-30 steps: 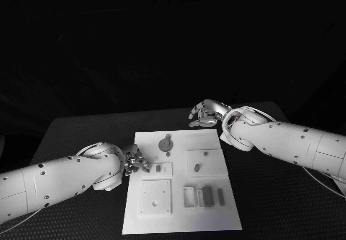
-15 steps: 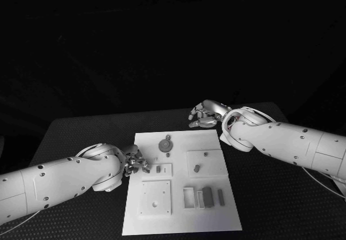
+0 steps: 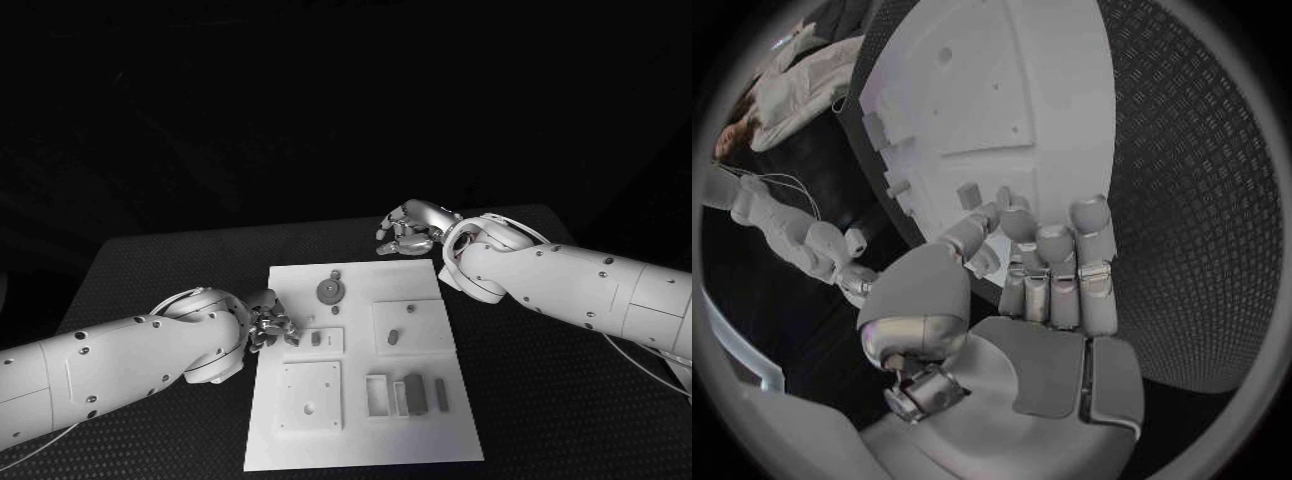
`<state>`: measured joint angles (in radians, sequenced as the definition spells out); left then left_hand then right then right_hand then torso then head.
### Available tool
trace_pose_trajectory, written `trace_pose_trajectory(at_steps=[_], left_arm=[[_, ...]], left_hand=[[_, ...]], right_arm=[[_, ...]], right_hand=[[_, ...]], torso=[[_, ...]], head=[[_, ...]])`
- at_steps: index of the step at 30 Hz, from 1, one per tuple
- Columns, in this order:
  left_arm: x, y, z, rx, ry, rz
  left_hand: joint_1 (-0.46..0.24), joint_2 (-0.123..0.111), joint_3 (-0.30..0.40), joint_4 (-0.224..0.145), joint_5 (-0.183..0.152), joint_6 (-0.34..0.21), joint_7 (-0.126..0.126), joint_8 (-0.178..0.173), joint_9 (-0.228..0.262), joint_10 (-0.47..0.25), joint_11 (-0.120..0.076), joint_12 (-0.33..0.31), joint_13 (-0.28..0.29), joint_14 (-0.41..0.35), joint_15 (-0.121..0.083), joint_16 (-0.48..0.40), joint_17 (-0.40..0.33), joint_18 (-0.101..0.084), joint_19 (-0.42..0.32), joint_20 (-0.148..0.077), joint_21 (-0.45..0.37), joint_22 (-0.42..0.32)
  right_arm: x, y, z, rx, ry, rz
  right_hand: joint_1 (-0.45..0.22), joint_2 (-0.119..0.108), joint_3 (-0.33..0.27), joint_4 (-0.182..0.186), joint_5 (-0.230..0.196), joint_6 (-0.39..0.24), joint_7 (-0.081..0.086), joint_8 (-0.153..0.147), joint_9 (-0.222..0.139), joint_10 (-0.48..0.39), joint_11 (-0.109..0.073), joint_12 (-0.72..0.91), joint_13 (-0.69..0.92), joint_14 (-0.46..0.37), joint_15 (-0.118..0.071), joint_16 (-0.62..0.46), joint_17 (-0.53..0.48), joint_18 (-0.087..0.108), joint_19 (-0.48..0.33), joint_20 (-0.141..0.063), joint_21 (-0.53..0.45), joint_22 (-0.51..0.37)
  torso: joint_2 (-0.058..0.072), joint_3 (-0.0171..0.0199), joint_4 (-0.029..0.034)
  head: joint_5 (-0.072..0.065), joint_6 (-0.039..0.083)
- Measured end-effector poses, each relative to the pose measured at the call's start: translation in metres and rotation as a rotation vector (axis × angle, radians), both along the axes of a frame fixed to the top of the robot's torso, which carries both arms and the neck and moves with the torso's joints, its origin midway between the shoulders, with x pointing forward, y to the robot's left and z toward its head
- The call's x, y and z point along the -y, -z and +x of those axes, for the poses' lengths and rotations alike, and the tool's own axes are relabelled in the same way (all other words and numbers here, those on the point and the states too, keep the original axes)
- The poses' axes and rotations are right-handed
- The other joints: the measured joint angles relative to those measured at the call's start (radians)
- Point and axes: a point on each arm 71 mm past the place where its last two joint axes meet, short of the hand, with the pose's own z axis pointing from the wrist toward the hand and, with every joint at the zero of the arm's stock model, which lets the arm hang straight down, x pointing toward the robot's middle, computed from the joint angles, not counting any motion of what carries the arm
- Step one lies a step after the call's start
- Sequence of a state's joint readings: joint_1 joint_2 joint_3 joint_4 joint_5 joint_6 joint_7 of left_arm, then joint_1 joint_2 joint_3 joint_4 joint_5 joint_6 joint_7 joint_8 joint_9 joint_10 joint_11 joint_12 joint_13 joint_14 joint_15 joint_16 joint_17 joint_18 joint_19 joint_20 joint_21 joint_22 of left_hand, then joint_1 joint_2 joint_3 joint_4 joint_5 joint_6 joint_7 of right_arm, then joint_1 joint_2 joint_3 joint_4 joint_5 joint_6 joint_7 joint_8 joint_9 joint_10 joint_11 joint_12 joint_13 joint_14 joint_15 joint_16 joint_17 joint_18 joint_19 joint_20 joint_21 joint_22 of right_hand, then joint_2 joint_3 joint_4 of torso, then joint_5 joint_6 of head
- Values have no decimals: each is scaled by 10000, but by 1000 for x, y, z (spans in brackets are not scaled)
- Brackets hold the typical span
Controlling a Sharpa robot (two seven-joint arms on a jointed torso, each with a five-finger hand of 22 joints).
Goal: Assemble the parts on the task board
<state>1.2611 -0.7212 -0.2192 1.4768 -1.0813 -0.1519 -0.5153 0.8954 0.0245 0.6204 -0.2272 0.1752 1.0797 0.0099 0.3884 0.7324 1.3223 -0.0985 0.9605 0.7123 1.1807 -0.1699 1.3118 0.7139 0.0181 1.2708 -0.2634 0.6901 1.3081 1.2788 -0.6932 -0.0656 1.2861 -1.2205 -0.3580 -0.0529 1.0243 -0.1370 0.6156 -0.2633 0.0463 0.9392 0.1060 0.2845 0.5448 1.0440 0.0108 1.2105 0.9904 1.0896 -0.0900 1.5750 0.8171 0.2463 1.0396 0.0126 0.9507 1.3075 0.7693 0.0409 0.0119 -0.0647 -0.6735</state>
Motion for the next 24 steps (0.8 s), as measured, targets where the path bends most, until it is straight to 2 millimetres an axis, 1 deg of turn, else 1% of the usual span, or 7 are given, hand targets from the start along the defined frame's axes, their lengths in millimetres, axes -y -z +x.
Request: trace_pose_trajectory(at_steps=[3,7,12,15,24], left_arm=[[0,0,0,28,22,5],[1,0,0,73,69,30],[2,0,0,124,130,58],[2,0,0,141,162,76],[3,-1,0,148,239,137]], left_hand=[[0,0,0,1,0,-1,-10,0,0,0,0,0,0,0,0,0,0,0,0,0,0,-1],[0,0,0,1,0,-8,-17,0,-1,0,0,0,-8,0,0,0,0,-1,0,0,0,-1],[0,0,0,0,0,-9,-17,0,-1,0,0,0,-8,-1,-1,0,-2,0,1,0,0,-2],[0,0,-1,0,0,-16,-23,0,-1,0,0,0,-8,-1,-1,0,-10,-1,2,0,0,-2],[0,0,-6,-6,0,-28,-33,0,-1,0,0,0,-8,-1,-1,0,-10,0,4,2,0,-4]], right_arm=[[0,0,0,-1,2,-1],[0,0,0,-2,5,-2],[0,0,0,-3,3,-2],[1,0,0,-4,6,-4],[1,0,0,-7,6,-5]], right_hand=[[0,0,0,0,0,-2,2,0,0,0,0,0,0,0,0,0,0,0,0,0,0,0],[0,0,0,0,0,-26,26,0,-1,0,0,0,0,1,1,0,0,0,0,0,0,0],[0,0,0,0,0,-26,25,0,-1,0,0,0,0,1,2,0,0,0,0,0,0,0],[0,0,0,0,0,-25,25,0,7,0,0,0,0,2,2,0,0,0,0,0,0,0],[0,0,0,0,0,-24,24,0,6,0,0,0,1,15,15,0,0,0,0,0,0,0]], torso=[[2,0,0],[2,8,0],[2,7,-3],[2,7,-4],[2,5,0]], head=[[34,-8],[25,-13],[24,-17],[27,-44],[50,-38]])
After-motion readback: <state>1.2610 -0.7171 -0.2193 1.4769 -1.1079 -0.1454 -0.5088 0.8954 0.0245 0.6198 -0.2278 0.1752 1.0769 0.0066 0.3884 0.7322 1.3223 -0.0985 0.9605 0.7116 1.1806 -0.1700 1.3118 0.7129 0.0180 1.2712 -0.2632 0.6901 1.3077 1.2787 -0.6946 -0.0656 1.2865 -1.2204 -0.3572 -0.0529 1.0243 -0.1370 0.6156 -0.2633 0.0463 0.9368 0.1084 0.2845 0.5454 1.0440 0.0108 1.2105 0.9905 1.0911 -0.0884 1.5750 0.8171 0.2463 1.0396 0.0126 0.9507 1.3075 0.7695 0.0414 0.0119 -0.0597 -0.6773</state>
